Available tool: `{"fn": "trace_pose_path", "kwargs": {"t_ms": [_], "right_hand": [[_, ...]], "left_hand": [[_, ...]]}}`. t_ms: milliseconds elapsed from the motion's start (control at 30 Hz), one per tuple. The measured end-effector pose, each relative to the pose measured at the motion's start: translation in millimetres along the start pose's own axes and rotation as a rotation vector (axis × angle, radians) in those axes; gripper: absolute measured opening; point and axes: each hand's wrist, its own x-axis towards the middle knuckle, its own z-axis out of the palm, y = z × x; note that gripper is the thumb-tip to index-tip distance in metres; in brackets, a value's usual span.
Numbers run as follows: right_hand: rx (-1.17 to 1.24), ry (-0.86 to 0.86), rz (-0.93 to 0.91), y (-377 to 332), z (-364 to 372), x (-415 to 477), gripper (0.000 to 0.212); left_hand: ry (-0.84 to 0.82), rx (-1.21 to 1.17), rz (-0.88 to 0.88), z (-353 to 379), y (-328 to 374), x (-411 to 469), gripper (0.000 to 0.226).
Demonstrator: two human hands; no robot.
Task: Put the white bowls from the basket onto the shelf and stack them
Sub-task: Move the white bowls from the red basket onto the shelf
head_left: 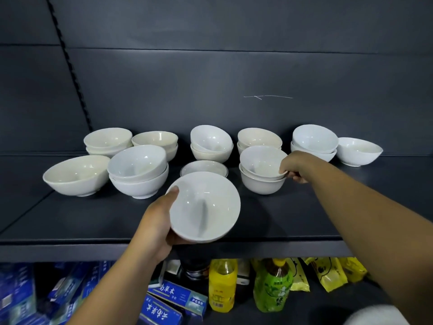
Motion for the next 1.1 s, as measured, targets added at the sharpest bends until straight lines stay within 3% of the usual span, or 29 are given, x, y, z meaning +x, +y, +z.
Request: {"fn": "trace_pose_path", "kwargs": {"t_ms": [167,300,367,467,633,733,867,933,1033,1100], "right_hand": [[-0.031,0.008,-0.031,3,2,-6,0.02],[0.125,0.218,-0.271,23,-1,-37,0.024],[0.35,0.061,-0.31,41,0,-66,0.031],[0.424,-0.244,-0.305,77,5,-98,0.016],[0.681,-0.068,-0.231,126,-29,-80,0.021],[0.68,0.051,-0.105,139,-53,-53,0.027],[0.674,0.143,-0.013,136,-69,-10,0.029],[0.658,0.149,0.027,130,-68,8,0.032],[0.677,0.123,0.071,118,-62,27,0.043],[0.718,0.1,0.078,111,-58,30,0.042]], "left_hand": [[-0.021,0.007,-0.001,3,4,-9,0.018],[-0.096,0.059,-0.009,29,-2,-12,0.021],[-0.152,0.086,-0.02,50,-9,-11,0.021],[-0.291,0.107,-0.075,89,-23,-11,0.025],[-0.462,0.202,-0.13,156,-43,-8,0.028],[-0.487,0.405,0.051,179,-53,6,0.016],[-0.577,1.217,0.587,166,-75,20,0.049],[-0.618,1.472,0.703,155,-89,25,0.056],[-0.601,1.608,0.833,145,-97,26,0.074],[-0.588,1.598,0.935,142,-101,28,0.058]]}}
